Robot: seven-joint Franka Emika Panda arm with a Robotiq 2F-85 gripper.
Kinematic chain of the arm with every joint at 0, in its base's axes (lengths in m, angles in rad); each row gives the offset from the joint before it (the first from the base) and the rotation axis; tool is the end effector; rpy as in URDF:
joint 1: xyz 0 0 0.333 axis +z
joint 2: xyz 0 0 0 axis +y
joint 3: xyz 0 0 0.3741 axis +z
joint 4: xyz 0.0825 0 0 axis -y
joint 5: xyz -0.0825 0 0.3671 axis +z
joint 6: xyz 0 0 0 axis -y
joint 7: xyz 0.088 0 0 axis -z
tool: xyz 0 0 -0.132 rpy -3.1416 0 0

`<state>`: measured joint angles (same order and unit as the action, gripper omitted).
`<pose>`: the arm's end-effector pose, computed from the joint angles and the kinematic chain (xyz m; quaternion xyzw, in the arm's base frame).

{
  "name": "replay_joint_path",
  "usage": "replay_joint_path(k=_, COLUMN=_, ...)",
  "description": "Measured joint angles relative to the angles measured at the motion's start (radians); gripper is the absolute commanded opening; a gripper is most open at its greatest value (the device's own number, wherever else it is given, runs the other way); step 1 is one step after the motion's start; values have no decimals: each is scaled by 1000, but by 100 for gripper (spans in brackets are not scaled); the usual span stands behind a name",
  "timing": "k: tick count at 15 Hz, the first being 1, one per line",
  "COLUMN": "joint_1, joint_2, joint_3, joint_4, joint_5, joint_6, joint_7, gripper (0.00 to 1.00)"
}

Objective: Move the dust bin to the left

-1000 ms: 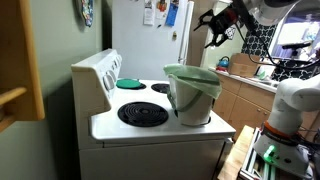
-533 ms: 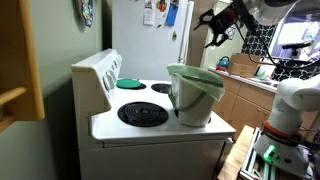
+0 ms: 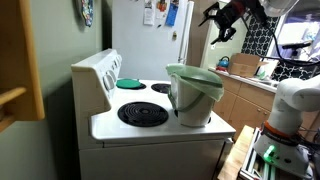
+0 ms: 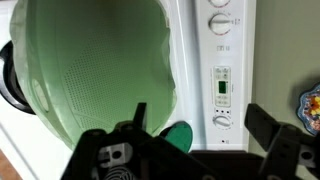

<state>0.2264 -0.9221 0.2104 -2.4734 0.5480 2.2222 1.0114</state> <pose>0.2260 0.1719 0.6612 -0.8603 0.3555 -0.1332 0.3402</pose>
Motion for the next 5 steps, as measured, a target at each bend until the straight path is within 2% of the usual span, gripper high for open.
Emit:
replay_joint_path(k=2, joint_1=-8, joint_2=-1, joint_3=-1, joint_4=26, joint_5=-11, joint_6=-74, joint_7=-2, gripper=100)
replay_joint_path(k=5, joint_1=-12, joint_2=-1, joint_3=-1, joint_4=35, joint_5=-15, joint_6=-91, joint_7=-4, gripper=100)
